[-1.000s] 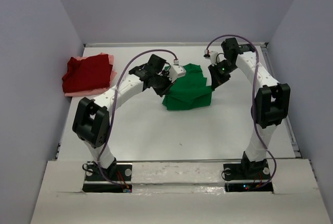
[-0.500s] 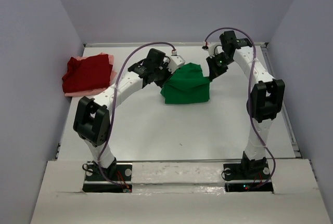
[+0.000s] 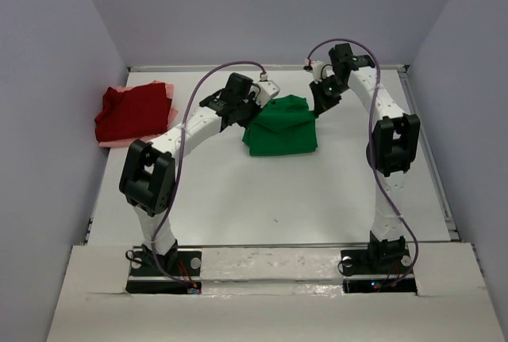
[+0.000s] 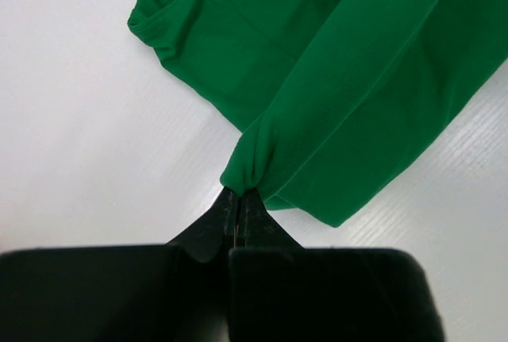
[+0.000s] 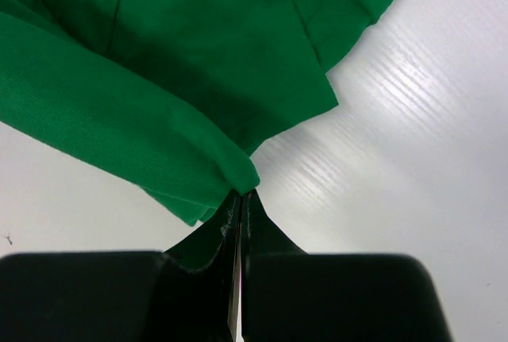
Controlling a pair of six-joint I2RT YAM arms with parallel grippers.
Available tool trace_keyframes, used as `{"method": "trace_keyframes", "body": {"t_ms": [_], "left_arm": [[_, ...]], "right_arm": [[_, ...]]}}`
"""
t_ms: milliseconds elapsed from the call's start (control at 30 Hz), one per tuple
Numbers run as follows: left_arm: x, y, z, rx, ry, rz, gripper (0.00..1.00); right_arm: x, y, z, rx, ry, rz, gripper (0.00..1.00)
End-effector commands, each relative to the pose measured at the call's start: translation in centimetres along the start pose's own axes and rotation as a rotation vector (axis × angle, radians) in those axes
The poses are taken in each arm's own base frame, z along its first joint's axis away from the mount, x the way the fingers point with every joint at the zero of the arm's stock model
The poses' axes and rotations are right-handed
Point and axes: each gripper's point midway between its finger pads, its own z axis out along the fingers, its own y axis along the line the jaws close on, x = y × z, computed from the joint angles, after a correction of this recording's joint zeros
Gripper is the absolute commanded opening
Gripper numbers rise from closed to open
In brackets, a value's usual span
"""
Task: Fold and stack the t-shirts
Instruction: Fold the 2/3-rectangle-folded T-shirt at the center of the board.
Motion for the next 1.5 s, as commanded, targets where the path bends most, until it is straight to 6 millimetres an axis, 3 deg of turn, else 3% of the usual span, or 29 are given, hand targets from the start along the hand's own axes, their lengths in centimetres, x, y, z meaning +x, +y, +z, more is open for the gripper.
{"method": "trace_keyframes", "body": {"t_ms": [0,233,367,900,1000,1033,1067,1133,1200,1333,1467], "left_arm": [[-2.7,3.1,-0.3,-0.106,-0.083,-0.017,0.0],[-3.0,5.2,1.3,-0.179,-0.108,-0.033,0.0],[-2.6,5.6,3.2,-0.178,-0.094,-0.042,0.0],[-2.3,7.3,7.6,-0.255,-0.11,-0.092,0.0],[-2.0,7.6,8.1,-0.268,-0.1,-0.098,0.0],[-2.0,7.7,8.2,-0.273,-0.098,-0.099,0.08],[-2.1,7.8,8.3,-0.284,-0.096,-0.099,0.17],[-2.0,8.1,8.3,-0.296,-0.093,-0.096,0.35],[-2.6,8.6,8.0,-0.323,-0.106,-0.095,0.43],[-4.0,9.6,6.6,-0.386,-0.134,-0.084,0.58],[-6.7,11.4,3.1,-0.503,-0.18,-0.045,0.69]], "right_arm": [[-2.7,-1.3,0.1,0.056,-0.069,-0.05,0.0],[-3.2,-3.0,2.1,0.078,-0.056,-0.065,0.0],[-3.1,-4.0,3.3,0.096,-0.042,-0.07,0.0],[-5.8,-7.3,5.0,0.209,-0.126,-0.097,0.02],[-6.3,-7.6,5.3,0.213,-0.14,-0.099,0.27],[-6.5,-7.6,5.3,0.212,-0.145,-0.103,0.38],[-6.5,-7.7,5.6,0.212,-0.147,-0.1,0.6],[-6.7,-7.9,5.5,0.225,-0.154,-0.1,0.86],[-6.8,-8.1,5.4,0.234,-0.156,-0.104,0.93],[-7.7,-8.1,4.2,0.255,-0.182,-0.113,0.96],[-8.7,-7.6,2.0,0.276,-0.217,-0.116,0.96]]}}
